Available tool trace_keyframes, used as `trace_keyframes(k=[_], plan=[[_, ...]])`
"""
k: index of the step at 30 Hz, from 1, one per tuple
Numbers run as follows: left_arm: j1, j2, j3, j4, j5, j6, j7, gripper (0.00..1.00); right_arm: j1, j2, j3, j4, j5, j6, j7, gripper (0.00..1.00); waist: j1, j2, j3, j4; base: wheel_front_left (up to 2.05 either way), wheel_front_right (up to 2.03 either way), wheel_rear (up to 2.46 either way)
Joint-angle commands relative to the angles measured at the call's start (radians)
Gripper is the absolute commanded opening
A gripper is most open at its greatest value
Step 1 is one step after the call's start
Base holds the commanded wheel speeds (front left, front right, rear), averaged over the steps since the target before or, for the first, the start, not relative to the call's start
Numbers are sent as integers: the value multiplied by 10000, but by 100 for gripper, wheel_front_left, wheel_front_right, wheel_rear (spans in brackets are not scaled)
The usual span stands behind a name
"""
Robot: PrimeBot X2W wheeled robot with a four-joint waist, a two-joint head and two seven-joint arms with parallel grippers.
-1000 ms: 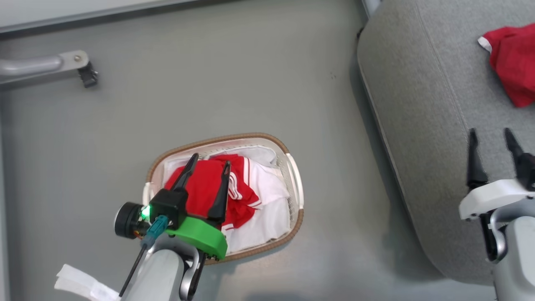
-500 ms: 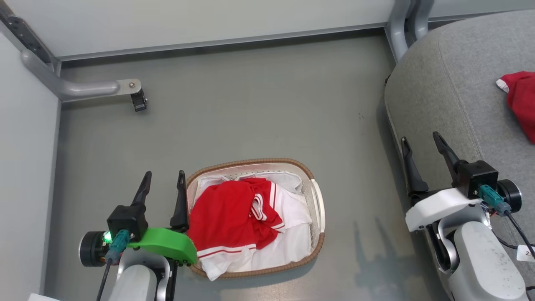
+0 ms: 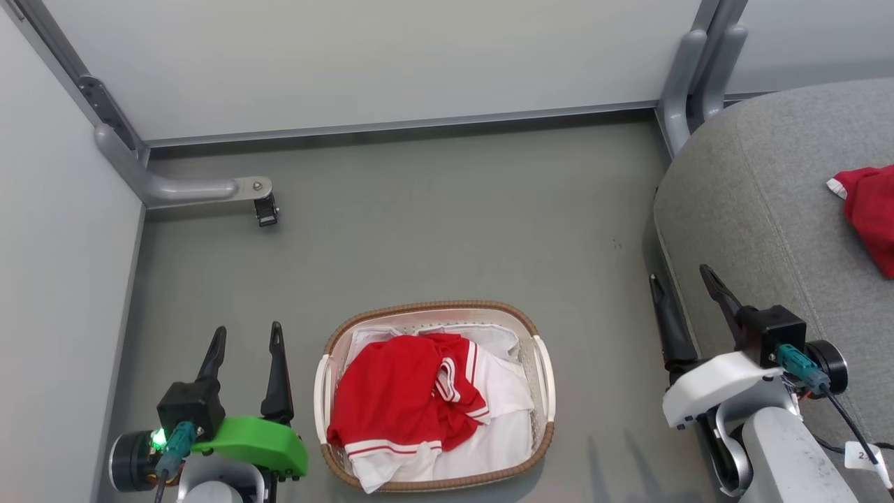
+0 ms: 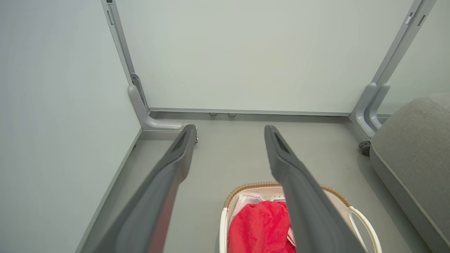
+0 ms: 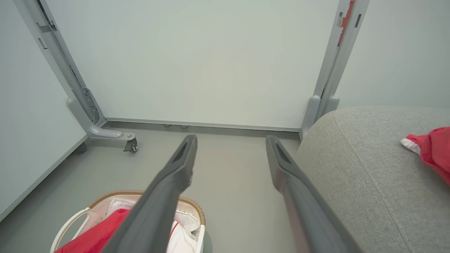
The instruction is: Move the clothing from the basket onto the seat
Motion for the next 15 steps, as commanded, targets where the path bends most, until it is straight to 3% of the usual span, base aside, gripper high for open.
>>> trace_keyframes(k=[1,15], plan=[[257,27,17,-106,-30,28,5,100,245,-7,-178,19,60,-12,-48,100,0,0,-226,76,0,0,0],[504,25,-274,-161,-293,-46,5,100,297,125,-104,-55,40,-12,-48,100,0,0,-116,11,0,0,0]])
